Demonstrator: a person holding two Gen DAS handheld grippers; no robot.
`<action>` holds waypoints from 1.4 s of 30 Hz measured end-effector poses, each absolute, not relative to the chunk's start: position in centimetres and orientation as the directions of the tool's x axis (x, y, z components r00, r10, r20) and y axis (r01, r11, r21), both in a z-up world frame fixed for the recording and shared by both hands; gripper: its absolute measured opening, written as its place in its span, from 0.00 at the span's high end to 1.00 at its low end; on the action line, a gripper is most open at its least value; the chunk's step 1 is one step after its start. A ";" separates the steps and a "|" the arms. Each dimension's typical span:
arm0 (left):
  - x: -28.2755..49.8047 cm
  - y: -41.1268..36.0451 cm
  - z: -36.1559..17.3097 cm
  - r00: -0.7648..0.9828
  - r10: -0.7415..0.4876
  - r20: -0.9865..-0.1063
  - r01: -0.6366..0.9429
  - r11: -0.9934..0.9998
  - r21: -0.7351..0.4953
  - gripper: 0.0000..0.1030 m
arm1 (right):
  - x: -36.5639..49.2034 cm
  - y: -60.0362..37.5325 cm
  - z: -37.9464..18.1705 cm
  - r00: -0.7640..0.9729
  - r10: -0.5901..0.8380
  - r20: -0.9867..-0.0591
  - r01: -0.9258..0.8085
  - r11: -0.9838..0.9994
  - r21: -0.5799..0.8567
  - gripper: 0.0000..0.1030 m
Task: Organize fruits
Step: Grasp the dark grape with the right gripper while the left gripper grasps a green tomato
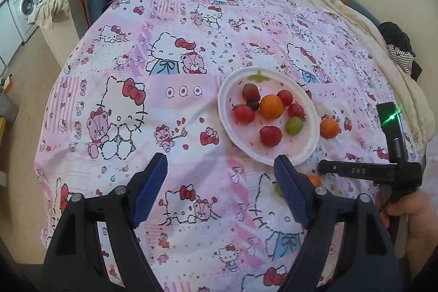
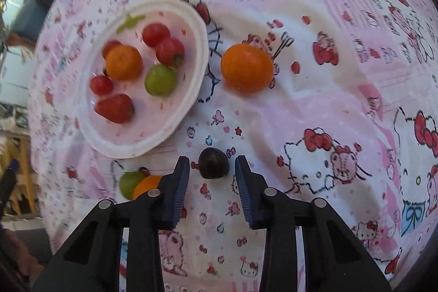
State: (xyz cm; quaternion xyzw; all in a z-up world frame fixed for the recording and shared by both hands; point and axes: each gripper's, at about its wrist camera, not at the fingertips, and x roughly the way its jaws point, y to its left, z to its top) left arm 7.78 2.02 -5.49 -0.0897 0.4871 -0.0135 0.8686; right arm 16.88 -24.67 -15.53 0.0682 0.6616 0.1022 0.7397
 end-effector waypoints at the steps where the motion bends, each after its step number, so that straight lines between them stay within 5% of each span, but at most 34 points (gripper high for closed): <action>1: 7.8 2.0 -5.6 0.523 -0.109 -0.845 -0.064 0.984 -0.166 0.25 | 16.9 -24.5 -15.8 0.098 0.229 -0.968 -0.071 0.972 0.223 0.66; 6: 8.1 1.7 -6.1 0.506 -0.118 -0.854 -0.062 0.983 -0.173 0.25 | 16.9 -24.3 -16.4 0.097 0.189 -0.977 -0.115 0.977 0.178 0.75; 28: 11.9 -5.6 -14.6 0.289 -0.262 -0.921 0.010 0.963 -0.271 0.25 | 14.4 -30.5 -9.9 0.262 0.391 -0.882 -0.025 0.917 0.399 0.75; 35: 11.6 -5.8 -15.2 0.266 -0.211 -0.941 0.041 0.977 -0.208 0.25 | 14.6 -29.4 -9.6 0.265 0.396 -0.879 -0.043 0.916 0.400 0.75; 40: 10.9 -2.1 -14.2 0.319 0.025 -0.947 -0.097 0.995 -0.006 0.27 | 14.6 -29.4 -9.7 0.266 0.392 -0.881 -0.038 0.917 0.397 0.75; 42: 10.7 0.3 -13.6 0.335 -0.046 -0.941 -0.172 0.979 -0.109 0.27 | 14.6 -29.4 -9.6 0.269 0.391 -0.880 -0.038 0.917 0.396 0.75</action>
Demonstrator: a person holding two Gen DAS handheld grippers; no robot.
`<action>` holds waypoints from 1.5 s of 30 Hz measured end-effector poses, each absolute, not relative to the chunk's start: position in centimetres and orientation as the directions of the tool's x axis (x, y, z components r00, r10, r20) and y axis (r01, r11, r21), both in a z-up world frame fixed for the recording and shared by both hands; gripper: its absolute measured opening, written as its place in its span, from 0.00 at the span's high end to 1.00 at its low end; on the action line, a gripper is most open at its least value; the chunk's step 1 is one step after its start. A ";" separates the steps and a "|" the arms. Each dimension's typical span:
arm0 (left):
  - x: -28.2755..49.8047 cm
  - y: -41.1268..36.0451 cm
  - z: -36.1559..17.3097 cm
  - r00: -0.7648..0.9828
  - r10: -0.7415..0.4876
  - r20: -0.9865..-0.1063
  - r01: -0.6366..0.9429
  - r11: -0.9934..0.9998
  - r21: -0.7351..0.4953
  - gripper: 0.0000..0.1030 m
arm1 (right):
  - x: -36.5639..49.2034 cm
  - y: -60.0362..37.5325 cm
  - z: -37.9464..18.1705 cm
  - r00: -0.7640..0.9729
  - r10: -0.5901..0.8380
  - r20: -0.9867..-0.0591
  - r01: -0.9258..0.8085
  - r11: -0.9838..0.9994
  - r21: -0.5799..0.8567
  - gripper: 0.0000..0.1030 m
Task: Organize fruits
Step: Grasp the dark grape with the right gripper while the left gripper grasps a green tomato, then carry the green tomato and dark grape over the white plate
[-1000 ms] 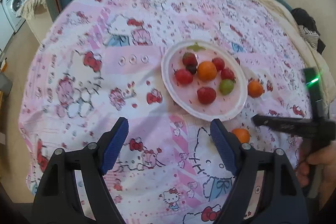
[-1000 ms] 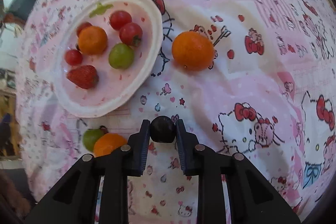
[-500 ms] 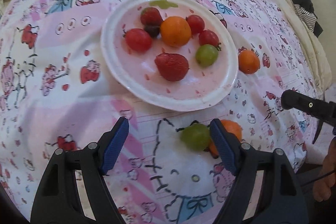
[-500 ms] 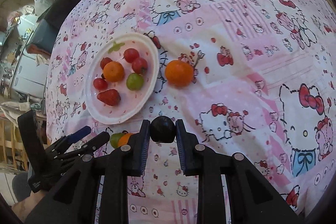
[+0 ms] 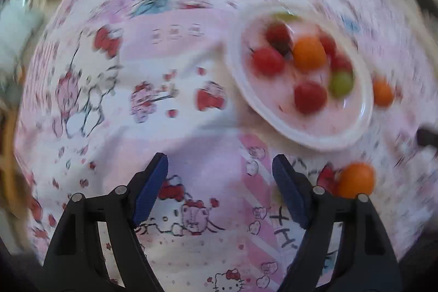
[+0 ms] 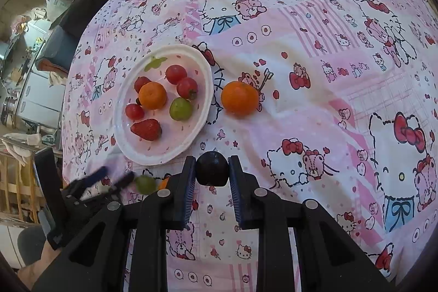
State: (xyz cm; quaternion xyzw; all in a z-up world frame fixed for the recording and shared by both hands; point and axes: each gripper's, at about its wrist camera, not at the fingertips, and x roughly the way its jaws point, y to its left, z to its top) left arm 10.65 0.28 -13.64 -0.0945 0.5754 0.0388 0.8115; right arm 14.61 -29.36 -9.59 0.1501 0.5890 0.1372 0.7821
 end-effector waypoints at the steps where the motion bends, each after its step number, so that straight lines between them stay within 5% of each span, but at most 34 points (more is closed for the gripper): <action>1: 10.5 1.0 -13.4 0.339 -0.080 -0.937 -0.198 0.968 -0.155 0.27 | 14.6 -29.3 -9.5 0.271 0.391 -0.879 -0.039 0.917 0.396 0.75; 6: 10.1 0.3 -13.3 0.337 -0.188 -0.922 -0.177 0.950 -0.259 0.27 | 14.7 -28.8 -9.3 0.273 0.396 -0.877 -0.054 0.916 0.397 0.75; 10: 9.6 -2.7 -14.2 0.266 -0.258 -0.929 -0.078 0.955 -0.287 0.43 | 14.6 -28.7 -9.4 0.268 0.388 -0.882 -0.060 0.920 0.387 0.75; 15: 9.0 -5.1 -14.8 0.228 -0.244 -0.943 0.032 0.969 -0.243 0.47 | 14.7 -28.8 -9.3 0.271 0.391 -0.880 -0.055 0.918 0.392 0.75; 19: 9.1 -6.0 -15.5 0.221 -0.231 -0.948 0.077 0.973 -0.219 0.75 | 14.6 -28.4 -9.2 0.268 0.393 -0.879 -0.070 0.918 0.389 0.75; 33: 9.0 -2.1 -10.9 0.365 -0.266 -0.892 0.009 0.959 -0.282 0.76 | 14.5 -28.6 -8.4 0.290 0.413 -0.863 -0.074 0.909 0.410 0.75; 45: 13.7 -0.8 -6.5 0.489 -0.185 -0.853 0.066 0.982 -0.175 0.76 | 17.5 -25.7 -5.7 0.356 0.491 -0.795 -0.168 0.871 0.462 0.75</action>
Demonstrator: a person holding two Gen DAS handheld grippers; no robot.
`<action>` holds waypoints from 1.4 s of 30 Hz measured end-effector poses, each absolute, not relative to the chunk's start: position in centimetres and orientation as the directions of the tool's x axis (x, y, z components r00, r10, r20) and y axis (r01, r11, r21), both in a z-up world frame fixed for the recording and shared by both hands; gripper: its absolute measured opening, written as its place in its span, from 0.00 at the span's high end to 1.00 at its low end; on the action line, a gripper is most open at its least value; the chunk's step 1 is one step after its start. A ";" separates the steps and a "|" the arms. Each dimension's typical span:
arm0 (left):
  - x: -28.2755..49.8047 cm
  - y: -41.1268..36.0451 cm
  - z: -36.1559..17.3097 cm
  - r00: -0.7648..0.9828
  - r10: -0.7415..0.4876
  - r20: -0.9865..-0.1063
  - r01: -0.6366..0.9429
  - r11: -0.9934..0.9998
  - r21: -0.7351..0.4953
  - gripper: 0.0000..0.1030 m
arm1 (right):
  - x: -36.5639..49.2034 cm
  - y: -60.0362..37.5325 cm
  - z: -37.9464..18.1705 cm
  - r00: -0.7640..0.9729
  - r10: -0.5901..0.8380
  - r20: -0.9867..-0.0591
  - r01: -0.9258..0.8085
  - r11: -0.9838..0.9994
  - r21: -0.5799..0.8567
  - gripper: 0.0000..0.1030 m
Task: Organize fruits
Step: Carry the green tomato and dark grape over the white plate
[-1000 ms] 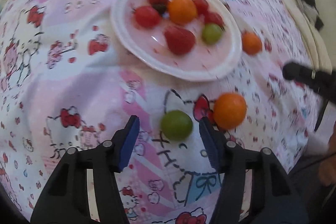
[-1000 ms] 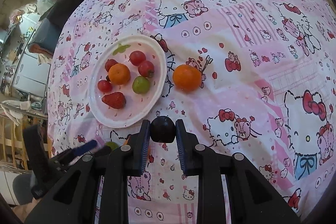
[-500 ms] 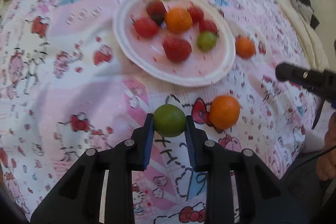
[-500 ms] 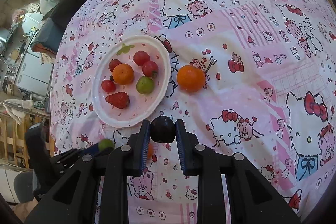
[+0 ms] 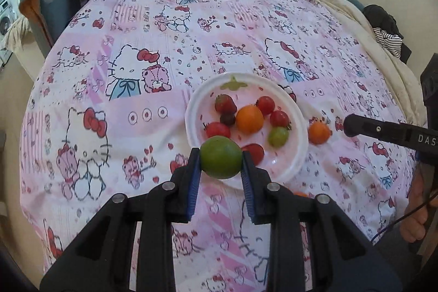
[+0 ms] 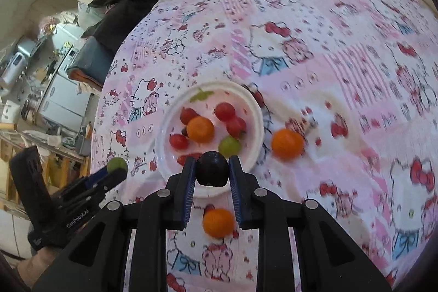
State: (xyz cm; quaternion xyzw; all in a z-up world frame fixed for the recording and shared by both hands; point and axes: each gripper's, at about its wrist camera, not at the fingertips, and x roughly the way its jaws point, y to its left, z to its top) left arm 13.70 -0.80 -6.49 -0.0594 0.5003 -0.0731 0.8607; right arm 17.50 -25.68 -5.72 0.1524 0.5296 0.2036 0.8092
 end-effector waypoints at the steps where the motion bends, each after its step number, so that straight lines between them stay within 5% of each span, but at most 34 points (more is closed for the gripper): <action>1: 14.3 -0.8 -6.8 0.483 -0.179 -0.857 0.069 0.984 -0.167 0.76 | 18.0 -25.5 -5.9 0.349 0.491 -0.798 -0.170 0.871 0.461 0.75; 18: 17.7 -2.3 -12.3 0.410 -0.129 -0.903 0.092 0.991 -0.100 0.75 | 20.6 -22.4 -13.2 0.205 0.376 -0.904 -0.166 0.923 0.346 0.75; 35: 17.8 -2.8 -12.6 0.402 -0.130 -0.906 0.105 0.990 -0.095 0.74 | 20.4 -21.1 -14.0 0.171 0.387 -0.906 -0.178 0.917 0.358 0.73; 38: 17.8 -2.7 -12.6 0.404 -0.118 -0.907 0.096 0.992 -0.087 0.60 | 20.5 -21.2 -14.0 0.169 0.398 -0.902 -0.163 0.914 0.372 0.72; 40: 17.6 -2.7 -12.0 0.429 -0.112 -0.896 0.089 0.993 -0.081 0.35 | 20.6 -21.4 -13.7 0.177 0.415 -0.893 -0.158 0.907 0.390 0.72; 42: 17.5 -2.7 -11.6 0.447 -0.108 -0.888 0.086 0.993 -0.077 0.25 | 20.7 -21.7 -13.3 0.196 0.418 -0.887 -0.152 0.906 0.394 0.66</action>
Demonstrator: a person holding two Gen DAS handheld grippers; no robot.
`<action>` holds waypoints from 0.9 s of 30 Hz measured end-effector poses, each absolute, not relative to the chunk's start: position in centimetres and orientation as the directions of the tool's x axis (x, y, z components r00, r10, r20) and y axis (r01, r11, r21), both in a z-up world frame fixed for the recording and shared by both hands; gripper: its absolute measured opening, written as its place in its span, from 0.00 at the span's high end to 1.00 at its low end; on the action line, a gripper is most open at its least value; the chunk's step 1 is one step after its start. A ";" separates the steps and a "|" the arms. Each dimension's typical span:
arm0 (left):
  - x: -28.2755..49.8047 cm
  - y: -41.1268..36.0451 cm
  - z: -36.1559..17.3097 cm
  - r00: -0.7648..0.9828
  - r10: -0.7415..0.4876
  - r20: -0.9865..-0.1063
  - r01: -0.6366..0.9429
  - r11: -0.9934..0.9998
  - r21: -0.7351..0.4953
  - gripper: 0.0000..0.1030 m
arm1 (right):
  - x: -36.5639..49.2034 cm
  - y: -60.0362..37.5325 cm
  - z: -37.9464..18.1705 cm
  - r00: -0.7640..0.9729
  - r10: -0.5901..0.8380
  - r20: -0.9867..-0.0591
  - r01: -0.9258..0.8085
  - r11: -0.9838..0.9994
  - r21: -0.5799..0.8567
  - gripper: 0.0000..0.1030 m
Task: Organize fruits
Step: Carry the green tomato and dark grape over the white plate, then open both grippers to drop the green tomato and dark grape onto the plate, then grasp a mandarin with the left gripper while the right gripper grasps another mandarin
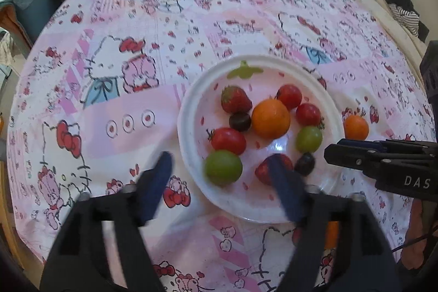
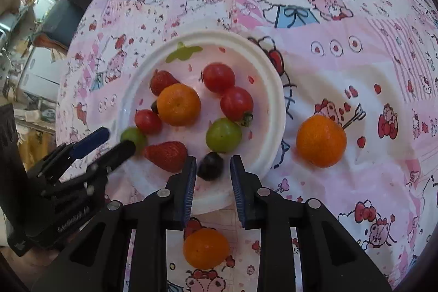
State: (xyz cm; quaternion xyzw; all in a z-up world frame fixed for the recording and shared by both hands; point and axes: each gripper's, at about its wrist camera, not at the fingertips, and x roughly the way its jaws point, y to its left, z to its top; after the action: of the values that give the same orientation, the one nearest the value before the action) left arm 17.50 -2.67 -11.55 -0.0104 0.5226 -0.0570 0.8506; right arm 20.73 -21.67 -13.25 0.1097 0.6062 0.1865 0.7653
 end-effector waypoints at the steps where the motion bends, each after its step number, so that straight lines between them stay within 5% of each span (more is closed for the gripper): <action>1: 17.5 -2.7 -11.4 0.453 -0.110 -0.885 0.087 0.993 -0.079 0.25 | 20.8 -21.8 -13.1 0.201 0.422 -0.884 -0.148 0.905 0.399 0.47; 3: 17.5 -2.6 -11.1 0.461 -0.114 -0.880 0.087 0.993 -0.083 0.25 | 20.8 -22.2 -12.6 0.234 0.430 -0.872 -0.133 0.903 0.409 0.27; 27: 15.8 -2.0 -7.9 0.561 -0.102 -0.822 0.049 0.995 -0.090 0.25 | 20.9 -23.8 -10.1 0.315 0.431 -0.846 -0.120 0.902 0.415 0.27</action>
State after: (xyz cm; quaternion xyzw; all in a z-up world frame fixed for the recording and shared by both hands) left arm 15.82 -2.04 -7.89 -0.0283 0.4668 -0.0426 0.8829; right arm 20.91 -23.80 -10.15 0.1389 0.5591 0.1725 0.7990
